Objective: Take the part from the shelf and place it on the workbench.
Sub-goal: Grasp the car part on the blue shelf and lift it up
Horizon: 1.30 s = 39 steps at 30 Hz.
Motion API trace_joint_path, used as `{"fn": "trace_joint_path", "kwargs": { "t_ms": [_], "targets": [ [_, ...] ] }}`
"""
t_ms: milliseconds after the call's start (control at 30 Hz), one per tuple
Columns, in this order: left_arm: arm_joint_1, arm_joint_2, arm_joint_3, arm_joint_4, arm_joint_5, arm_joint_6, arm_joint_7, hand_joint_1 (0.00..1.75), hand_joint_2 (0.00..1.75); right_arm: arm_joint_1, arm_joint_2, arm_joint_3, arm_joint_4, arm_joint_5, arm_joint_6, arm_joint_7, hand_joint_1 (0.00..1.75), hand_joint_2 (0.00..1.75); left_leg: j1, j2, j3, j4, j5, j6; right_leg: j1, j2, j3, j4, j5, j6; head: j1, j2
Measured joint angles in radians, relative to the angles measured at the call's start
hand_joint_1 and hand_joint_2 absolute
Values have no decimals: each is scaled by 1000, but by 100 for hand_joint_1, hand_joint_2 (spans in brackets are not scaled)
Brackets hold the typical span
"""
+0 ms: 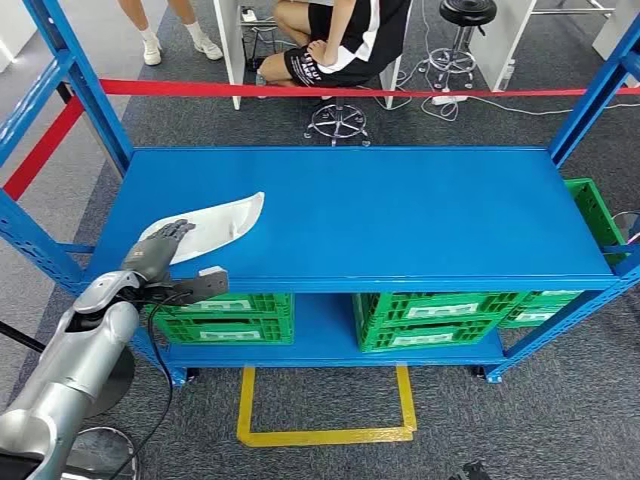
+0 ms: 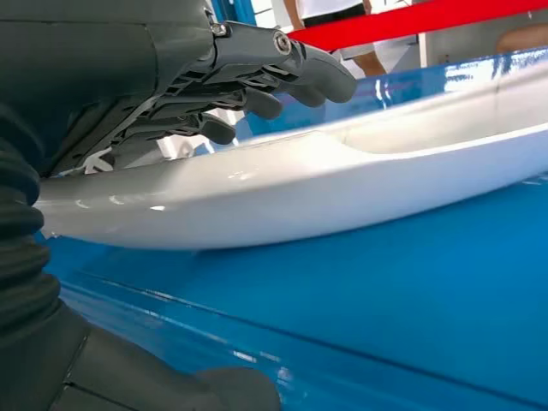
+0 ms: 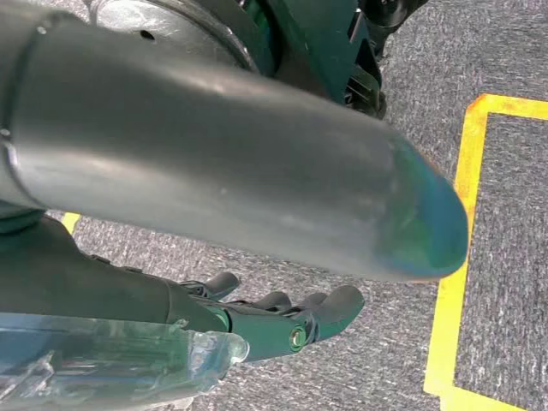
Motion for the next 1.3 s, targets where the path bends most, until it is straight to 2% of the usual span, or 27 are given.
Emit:
{"fn": "trace_joint_path", "kwargs": {
  "t_ms": [200, 233, 333, 367, 433, 767, 900, 1000, 1133, 1233, 1300],
  "targets": [
    [-1, 0, -2, 14, -1, 2, 3, 2, 175, 1, 0, 0, 0, 0, 0, -3, 0, 0, 0, 0, 0, 0, 0, 0, 0, 0, 0, 0, 0, 0, 0, 0],
    [-1, 0, -2, 16, -1, 2, 4, 18, 175, 2, 0, 0, 0, 0, 1, -4, 0, 0, 0, 0, 0, 0, 0, 0, 0, 0, 0, 0, 0, 0, 0, 0],
    [-6, 3, -2, 23, -2, 4, 5, 140, 175, 4, 0, 0, 0, 0, 2, -5, 0, 0, 0, 0, 0, 0, 0, 0, 0, 0, 0, 0, 0, 0, 0, 0],
    [-7, 4, -2, 25, -3, 4, 5, 168, 175, 4, 0, 0, 0, 0, 1, -6, 0, 0, 0, 0, 0, 0, 0, 0, 0, 0, 0, 0, 0, 0, 0, 0],
    [-10, 7, -2, 29, -5, 5, 8, 175, 175, 5, 0, 0, 1, 1, 1, -6, 0, 0, 0, 0, 0, 0, 0, 0, 0, 0, 0, 0, 0, 0, 0, 0],
    [-7, 9, -1, 39, -21, 27, 47, 175, 175, 6, 0, 0, 8, 5, 1, -6, 0, 0, 0, -1, 0, 0, 1, 0, 0, -3, 0, 0, 0, 0, 0, 0],
    [-16, 10, 2, 38, -22, 37, 57, 175, 0, 10, 0, -1, 10, 3, 2, -7, 0, 0, 0, 0, 0, 0, 4, 0, 0, -2, 1, 1, 2, 0, 0, 0],
    [-16, 10, 3, 33, -15, 40, 53, 175, 0, 11, 0, -2, 12, 2, 4, -7, 0, 0, 0, 0, 0, 0, 5, 0, 0, -2, 0, 1, 3, 0, 0, 0],
    [-15, 8, 4, 16, -7, 45, 32, 175, 175, 11, -1, -4, 16, -2, 10, -8, 0, 0, 0, 0, 0, 0, 5, 0, 0, -1, 0, 1, 3, 0, 0, 0],
    [-9, 0, 6, -2, -13, 67, 27, 175, 175, -1, 7, -4, 16, -10, 22, 10, 0, 0, 0, 0, -1, -1, 5, 0, 0, -1, 0, 3, 4, 0, 0, 0],
    [-15, -25, 6, -5, -19, 88, 15, 175, 175, -61, 46, -10, -12, -39, -15, 146, 0, 0, 1, 3, -5, -1, 7, -2, 1, 3, -6, 4, 8, -1, 1, 0]
  ]
}}
